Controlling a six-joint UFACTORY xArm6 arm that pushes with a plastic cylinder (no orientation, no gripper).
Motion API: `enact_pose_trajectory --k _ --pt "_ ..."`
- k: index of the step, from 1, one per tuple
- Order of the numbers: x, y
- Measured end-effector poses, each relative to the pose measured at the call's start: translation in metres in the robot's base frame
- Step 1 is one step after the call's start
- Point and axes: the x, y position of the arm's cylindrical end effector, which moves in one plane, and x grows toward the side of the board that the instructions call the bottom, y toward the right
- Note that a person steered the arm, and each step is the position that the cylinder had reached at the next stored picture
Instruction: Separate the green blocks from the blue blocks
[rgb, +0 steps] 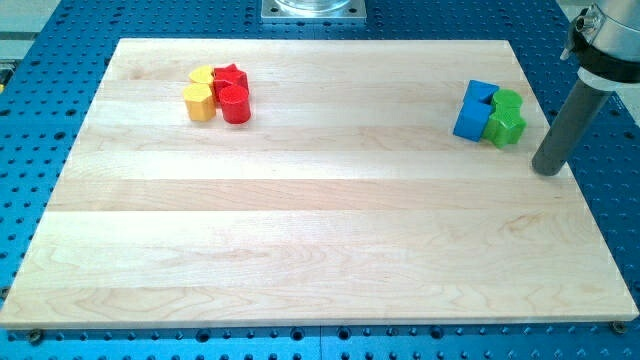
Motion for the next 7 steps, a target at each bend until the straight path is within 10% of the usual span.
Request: enact_pose_trajectory --k 3,5,7 --pt "-0.008 0.002" --pt "-0.130 0.039" --pt "-0.125 -0.021"
